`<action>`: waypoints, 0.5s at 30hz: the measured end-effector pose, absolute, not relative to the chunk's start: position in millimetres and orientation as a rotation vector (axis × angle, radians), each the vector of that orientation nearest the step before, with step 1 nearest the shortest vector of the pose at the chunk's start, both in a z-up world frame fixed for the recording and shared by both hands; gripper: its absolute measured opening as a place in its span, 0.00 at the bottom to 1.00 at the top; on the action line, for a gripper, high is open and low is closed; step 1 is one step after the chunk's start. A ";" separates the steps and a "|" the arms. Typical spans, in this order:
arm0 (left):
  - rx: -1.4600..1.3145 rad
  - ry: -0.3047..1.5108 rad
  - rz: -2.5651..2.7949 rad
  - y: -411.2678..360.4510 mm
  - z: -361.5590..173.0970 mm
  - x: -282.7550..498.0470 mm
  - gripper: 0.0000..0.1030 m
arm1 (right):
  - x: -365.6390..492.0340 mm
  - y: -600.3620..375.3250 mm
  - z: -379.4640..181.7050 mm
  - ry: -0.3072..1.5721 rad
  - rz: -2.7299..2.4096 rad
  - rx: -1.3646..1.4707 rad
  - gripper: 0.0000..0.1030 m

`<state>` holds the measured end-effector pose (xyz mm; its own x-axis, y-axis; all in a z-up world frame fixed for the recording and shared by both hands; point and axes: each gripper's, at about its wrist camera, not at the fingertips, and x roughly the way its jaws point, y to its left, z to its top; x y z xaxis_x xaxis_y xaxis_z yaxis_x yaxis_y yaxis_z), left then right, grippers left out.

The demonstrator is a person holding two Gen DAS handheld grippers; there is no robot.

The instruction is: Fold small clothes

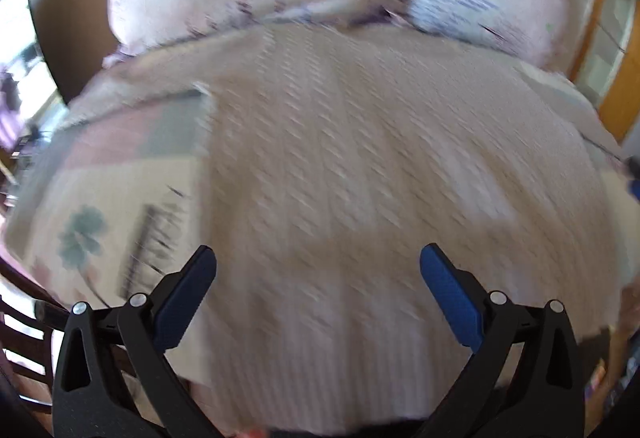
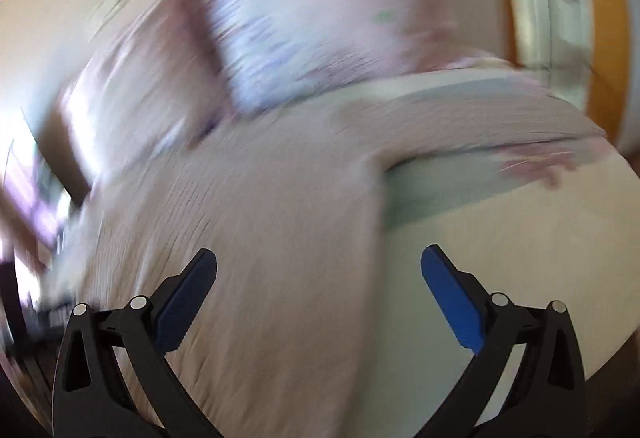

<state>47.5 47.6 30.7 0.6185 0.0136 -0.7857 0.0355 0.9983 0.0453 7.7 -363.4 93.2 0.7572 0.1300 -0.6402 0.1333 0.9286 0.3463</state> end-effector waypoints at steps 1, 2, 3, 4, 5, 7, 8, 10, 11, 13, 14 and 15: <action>0.061 0.890 0.023 60.1 35.7 56.2 0.98 | 20.4 -405.9 96.7 0.699 -0.080 0.495 0.99; 0.054 0.874 0.046 76.0 41.3 67.2 0.98 | 29.5 -439.6 96.1 0.688 -0.142 0.580 0.96; 0.039 0.850 0.049 91.8 46.2 76.9 0.98 | 37.2 -470.5 93.0 0.679 -0.200 0.657 0.82; 0.021 0.829 0.048 104.3 49.6 83.1 0.98 | 47.2 -511.5 85.9 0.672 -0.280 0.755 0.74; -0.005 0.796 0.054 121.1 52.8 90.2 0.98 | 52.1 -537.2 78.9 0.673 -0.339 0.817 0.69; -0.038 0.742 0.093 148.3 56.5 100.0 0.98 | 58.1 -590.5 60.0 0.667 -0.478 0.968 0.63; -0.050 0.719 0.123 162.8 58.5 105.5 0.98 | 59.9 -608.4 51.2 0.667 -0.526 1.020 0.60; -0.054 0.725 0.177 184.5 58.9 117.2 0.98 | 64.9 -628.5 38.4 0.657 -0.556 1.073 0.52; -0.049 0.739 0.210 196.0 57.9 124.5 0.98 | 66.7 -632.1 37.3 0.640 -0.566 1.071 0.48; -0.050 0.753 0.252 216.3 56.2 136.2 0.98 | 74.1 -635.0 35.3 0.633 -0.588 1.058 0.45; -0.052 0.761 0.264 226.0 54.2 142.1 0.98 | 79.2 -636.7 33.5 0.630 -0.597 1.056 0.39; -0.058 0.770 0.268 236.0 51.8 146.6 0.98 | 82.3 -638.5 33.5 0.628 -0.608 1.055 0.28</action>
